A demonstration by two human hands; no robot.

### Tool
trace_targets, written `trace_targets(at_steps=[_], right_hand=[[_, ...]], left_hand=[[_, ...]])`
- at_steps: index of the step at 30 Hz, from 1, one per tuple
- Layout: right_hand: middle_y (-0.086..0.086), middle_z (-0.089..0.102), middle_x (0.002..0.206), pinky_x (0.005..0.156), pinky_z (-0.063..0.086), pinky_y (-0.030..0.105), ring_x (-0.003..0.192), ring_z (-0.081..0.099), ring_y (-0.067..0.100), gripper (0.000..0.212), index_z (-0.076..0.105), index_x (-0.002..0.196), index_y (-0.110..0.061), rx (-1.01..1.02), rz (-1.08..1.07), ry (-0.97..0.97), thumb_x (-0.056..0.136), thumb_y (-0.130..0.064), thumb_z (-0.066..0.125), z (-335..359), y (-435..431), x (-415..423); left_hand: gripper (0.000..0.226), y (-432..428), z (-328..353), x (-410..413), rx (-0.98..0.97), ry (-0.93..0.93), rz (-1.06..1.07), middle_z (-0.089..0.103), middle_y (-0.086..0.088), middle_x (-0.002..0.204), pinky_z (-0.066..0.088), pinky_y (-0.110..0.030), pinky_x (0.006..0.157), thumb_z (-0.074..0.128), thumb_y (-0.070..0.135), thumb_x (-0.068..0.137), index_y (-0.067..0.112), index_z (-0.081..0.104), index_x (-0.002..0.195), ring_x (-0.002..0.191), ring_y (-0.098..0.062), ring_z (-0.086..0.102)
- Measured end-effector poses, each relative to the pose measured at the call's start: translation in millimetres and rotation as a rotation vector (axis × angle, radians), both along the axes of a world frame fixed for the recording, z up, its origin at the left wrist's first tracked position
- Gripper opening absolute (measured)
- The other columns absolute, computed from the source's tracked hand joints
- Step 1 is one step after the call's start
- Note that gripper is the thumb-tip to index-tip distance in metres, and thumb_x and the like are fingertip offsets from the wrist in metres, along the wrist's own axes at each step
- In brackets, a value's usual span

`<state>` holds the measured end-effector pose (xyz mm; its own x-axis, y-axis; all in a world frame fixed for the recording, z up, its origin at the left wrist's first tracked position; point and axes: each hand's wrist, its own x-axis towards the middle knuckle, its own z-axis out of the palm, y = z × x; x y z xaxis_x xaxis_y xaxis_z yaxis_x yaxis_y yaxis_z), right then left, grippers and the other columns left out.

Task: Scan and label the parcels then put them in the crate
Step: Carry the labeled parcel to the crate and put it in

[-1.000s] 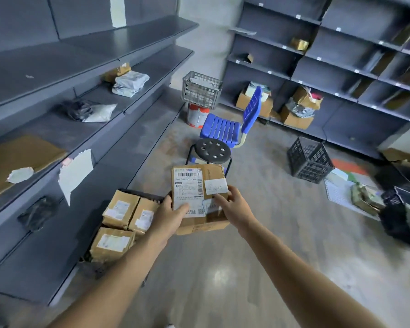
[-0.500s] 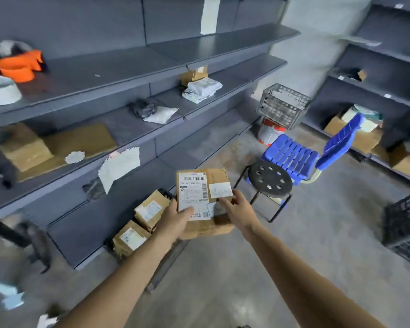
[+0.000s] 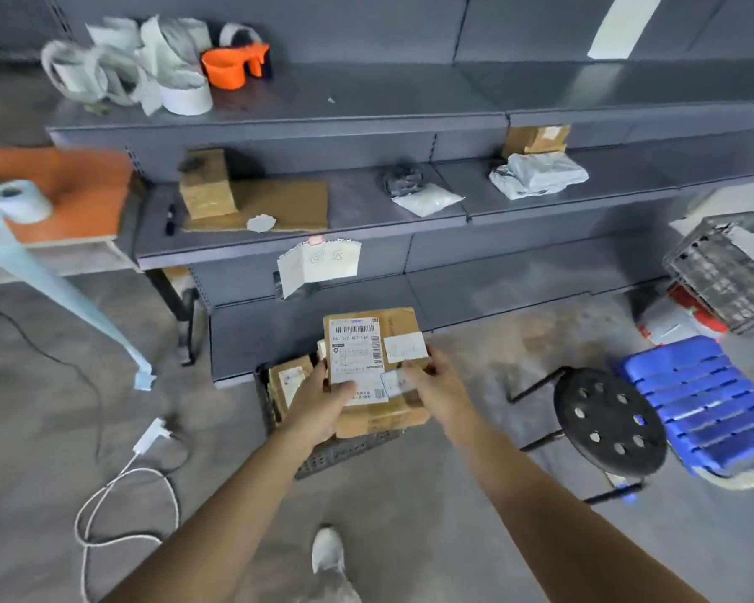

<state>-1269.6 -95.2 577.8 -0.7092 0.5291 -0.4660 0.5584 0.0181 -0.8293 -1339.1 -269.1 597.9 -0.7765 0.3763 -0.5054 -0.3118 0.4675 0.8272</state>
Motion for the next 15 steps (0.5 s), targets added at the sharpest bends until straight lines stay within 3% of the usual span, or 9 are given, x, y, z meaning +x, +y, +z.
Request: trace_targets(at_steps=[3, 4, 6, 8, 10, 13, 15], right_hand=[[-0.004, 0.068, 0.113, 0.076, 0.055, 0.027, 0.092, 0.067, 0.012, 0.031, 0.052, 0.124, -0.032, 0.030, 0.034, -0.012, 0.094, -0.031, 0.060, -13.0, 14.7, -34.6], [-0.005, 0.068, 0.112, 0.082, 0.056, 0.035, 0.095, 0.067, 0.015, 0.034, 0.052, 0.124, -0.034, 0.043, 0.049, -0.026, 0.092, -0.036, 0.061, -15.5, 18.5, -46.2], [-0.009, 0.067, 0.106, 0.088, 0.056, 0.043, 0.097, 0.067, 0.016, 0.037, 0.055, 0.123, -0.035, 0.064, 0.080, -0.054, 0.088, -0.042, 0.061, -30.9, 26.1, -70.1], [-0.012, 0.066, 0.103, 0.089, 0.056, 0.045, 0.099, 0.066, 0.016, 0.037, 0.059, 0.118, -0.039, 0.102, 0.121, -0.080, 0.083, -0.048, 0.060, -51.2, 28.2, -89.3], [-0.013, 0.068, 0.102, 0.087, 0.057, 0.047, 0.098, 0.068, 0.017, 0.039, 0.062, 0.111, -0.042, 0.109, 0.154, -0.082, 0.074, -0.054, 0.058, -71.5, 26.0, -107.4], [-0.011, 0.068, 0.109, 0.090, 0.055, 0.040, 0.101, 0.065, 0.016, 0.038, 0.060, 0.124, -0.034, 0.148, 0.217, -0.118, 0.087, -0.043, 0.058, -110.9, 21.5, -133.5], [-0.009, 0.067, 0.114, 0.090, 0.053, 0.036, 0.102, 0.064, 0.014, 0.044, 0.056, 0.129, -0.032, 0.168, 0.252, -0.136, 0.087, -0.044, 0.058, -141.4, 19.3, -150.4]], left_hand=[[0.052, 5.2, -16.3, -30.2, -0.023, 0.008, 0.026, 0.056, 0.004, 0.131, 0.050, -0.039, 0.094, 0.060, 0.023, 0.094, 0.024, 0.041, 0.142, 0.105, -0.016, 0.055], [0.051, 7.2, -21.4, -40.7, -0.026, 0.005, 0.035, 0.057, 0.004, 0.130, 0.050, -0.037, 0.092, 0.061, 0.022, 0.094, 0.022, 0.042, 0.141, 0.104, -0.016, 0.056], [0.047, 11.3, -33.8, -62.2, -0.043, 0.010, 0.046, 0.058, 0.007, 0.120, 0.049, -0.026, 0.073, 0.061, 0.021, 0.093, 0.019, 0.045, 0.137, 0.098, -0.014, 0.057], [0.043, 12.5, -52.2, -79.4, -0.055, -0.005, 0.076, 0.058, 0.007, 0.115, 0.050, -0.026, 0.067, 0.061, 0.019, 0.093, 0.020, 0.048, 0.134, 0.090, -0.012, 0.057], [0.042, 11.7, -77.1, -94.1, -0.064, -0.008, 0.092, 0.062, 0.004, 0.117, 0.053, -0.031, 0.076, 0.060, 0.017, 0.093, 0.019, 0.051, 0.134, 0.088, -0.011, 0.059], [0.043, 7.4, -122.0, -113.0, -0.087, -0.036, 0.094, 0.064, 0.003, 0.112, 0.052, -0.027, 0.077, 0.058, 0.013, 0.092, 0.016, 0.052, 0.134, 0.093, -0.013, 0.060], [0.039, 4.8, -155.3, -125.8, -0.101, -0.053, 0.117, 0.067, 0.005, 0.108, 0.057, -0.037, 0.079, 0.058, 0.018, 0.091, 0.023, 0.055, 0.130, 0.091, -0.013, 0.065]])
